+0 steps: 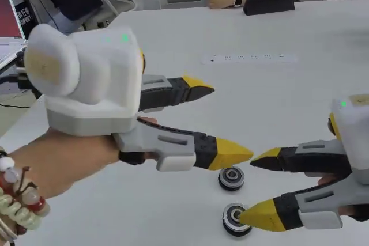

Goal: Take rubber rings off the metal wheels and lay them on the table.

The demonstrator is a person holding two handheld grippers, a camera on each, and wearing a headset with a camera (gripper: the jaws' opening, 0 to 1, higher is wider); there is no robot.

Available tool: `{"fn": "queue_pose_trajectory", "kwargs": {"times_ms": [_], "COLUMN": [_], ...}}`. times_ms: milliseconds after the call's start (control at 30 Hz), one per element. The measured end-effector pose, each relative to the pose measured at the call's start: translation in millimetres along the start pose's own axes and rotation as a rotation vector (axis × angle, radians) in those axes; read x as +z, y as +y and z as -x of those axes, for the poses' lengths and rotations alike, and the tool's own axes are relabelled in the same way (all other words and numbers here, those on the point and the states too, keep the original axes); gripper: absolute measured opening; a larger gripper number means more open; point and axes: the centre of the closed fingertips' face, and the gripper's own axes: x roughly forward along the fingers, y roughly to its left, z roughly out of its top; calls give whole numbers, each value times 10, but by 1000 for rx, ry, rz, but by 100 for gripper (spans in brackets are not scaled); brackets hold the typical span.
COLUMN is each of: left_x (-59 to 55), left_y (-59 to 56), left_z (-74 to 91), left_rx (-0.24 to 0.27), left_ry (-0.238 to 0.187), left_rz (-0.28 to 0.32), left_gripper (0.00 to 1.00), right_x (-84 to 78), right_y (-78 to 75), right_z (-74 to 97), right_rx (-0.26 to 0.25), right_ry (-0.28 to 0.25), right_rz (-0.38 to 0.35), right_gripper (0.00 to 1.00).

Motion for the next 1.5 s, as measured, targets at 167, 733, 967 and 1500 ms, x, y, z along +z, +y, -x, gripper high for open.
{"fn": "queue_pose_trajectory", "kwargs": {"times_ms": [167, 733, 967, 1500], "left_x": [-317, -928, -1093, -1332], "left_y": [-169, -547, -513, -573], "left_z": [-141, -299, -314, -380], "left_rx": [-55, -183, -177, -204], "left_ry": [52, 178, 192, 246], "left_rz": [73, 99, 100, 99], "left_gripper": [58, 45, 29, 16], "right_x": [-111, -474, -524, -626], "right_y": [-3, -2, -90, -76], "right_z": [-82, -175, -155, -175], "right_rx": [30, 37, -4, -1], "right_ry": [1, 131, 155, 212], "right_rz": [-56, 8, 19, 55], "right_gripper": [53, 31, 24, 18]}}
